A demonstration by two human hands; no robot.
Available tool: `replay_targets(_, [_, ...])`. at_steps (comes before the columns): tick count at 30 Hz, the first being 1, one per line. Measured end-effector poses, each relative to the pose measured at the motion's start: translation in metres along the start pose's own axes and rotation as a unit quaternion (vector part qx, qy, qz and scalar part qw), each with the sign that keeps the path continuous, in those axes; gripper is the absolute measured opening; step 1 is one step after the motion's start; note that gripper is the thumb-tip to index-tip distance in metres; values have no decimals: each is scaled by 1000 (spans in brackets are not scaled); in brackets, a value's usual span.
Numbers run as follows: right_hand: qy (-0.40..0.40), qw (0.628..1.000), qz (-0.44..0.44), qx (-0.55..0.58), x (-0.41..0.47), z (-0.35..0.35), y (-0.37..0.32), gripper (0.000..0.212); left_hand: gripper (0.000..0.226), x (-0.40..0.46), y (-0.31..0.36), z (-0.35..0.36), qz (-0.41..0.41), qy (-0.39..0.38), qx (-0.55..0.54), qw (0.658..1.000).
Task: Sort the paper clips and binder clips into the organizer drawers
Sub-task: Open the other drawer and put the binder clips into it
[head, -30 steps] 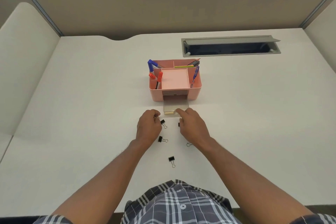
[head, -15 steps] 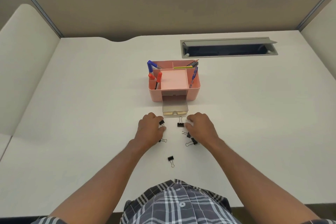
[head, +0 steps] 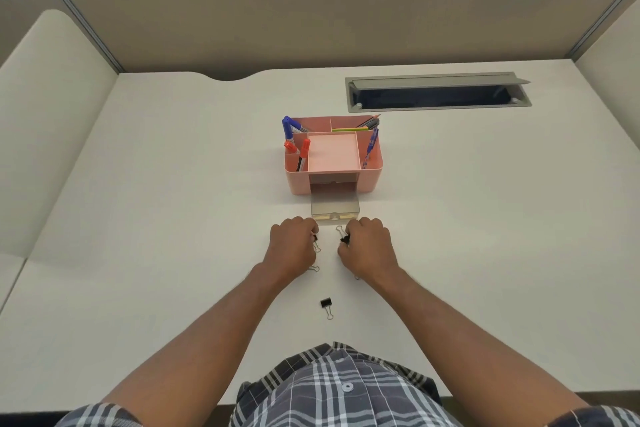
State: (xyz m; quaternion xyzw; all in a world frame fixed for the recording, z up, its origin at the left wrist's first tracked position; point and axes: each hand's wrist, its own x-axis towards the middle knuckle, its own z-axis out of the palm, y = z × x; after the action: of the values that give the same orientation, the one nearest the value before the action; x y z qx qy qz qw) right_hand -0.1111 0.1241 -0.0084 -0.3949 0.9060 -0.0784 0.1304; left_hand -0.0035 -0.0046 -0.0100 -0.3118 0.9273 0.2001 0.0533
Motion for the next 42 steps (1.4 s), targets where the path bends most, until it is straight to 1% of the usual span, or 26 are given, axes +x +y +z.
replay_targets(2, [-4, 1000, -3, 9, -1, 0, 3, 24, 46, -1, -1, 0, 15, -6, 5, 1000])
replay_targets(4, [-4, 1000, -3, 11, -1, 0, 5, 23, 53, -2, -3, -2, 33, -8, 21, 999])
replay_targets(6, [-5, 1000, -1, 17, -1, 0, 6, 22, 51, -2, -5, -2, 45, -10, 31, 998])
replay_targets(10, [-2, 1000, -1, 22, -1, 1, 7, 20, 33, 1, -9, -2, 63, -18, 67, 996])
replay_targets(13, [-2, 999, 0, 34, -2, 1, 8, 20, 23, 4, -10, -2, 82, -24, 71, 994])
replay_targets(17, [-8, 998, -7, 58, -3, -1, 11, 22, 21, 0, -14, 1, 97, -7, 60, 993])
replay_targets(19, [1, 996, -28, 89, -5, -4, 13, 23, 22, -3, -14, 0, 107, 14, 57, 992])
replay_targets(21, [42, 988, -65, 134, -9, -10, 14, 21, 23, -3, -11, -6, 115, 49, 31, 992])
replay_targets(23, [114, 974, -97, 169, -9, -17, 15, 18, 20, -1, -8, -15, 121, 96, -10, 988])
replay_targets(25, [164, 965, -105, 174, -1, -25, 15, 17, 18, 5, -4, -24, 121, 140, -34, 982])
replay_targets(26, [173, 965, -101, 170, 5, -28, 14, 19, 17, 10, -2, -28, 119, 157, -38, 980])
replay_targets(28, [164, 969, -83, 163, 18, -37, 12, 21, 17, 21, 5, -36, 110, 174, -37, 978])
replay_targets(30, [138, 977, -70, 146, 31, -47, 7, 18, 15, 32, 12, -41, 100, 178, -19, 979])
replay_targets(32, [117, 983, -77, 116, 41, -52, 2, 15, 13, 40, 18, -42, 89, 172, 12, 981])
replay_targets(35, [98, 985, -87, 109, 48, -55, -3, 17, 13, 44, 26, -41, 90, 168, 47, 980])
replay_targets(39, [79, 986, -98, 105, 48, -50, -2, 19, 13, 44, 26, -36, 104, 169, 38, 979])
replay_targets(42, [74, 985, -109, 110, 45, -51, 2, 21, 14, 41, 22, -33, 124, 165, -6, 978])
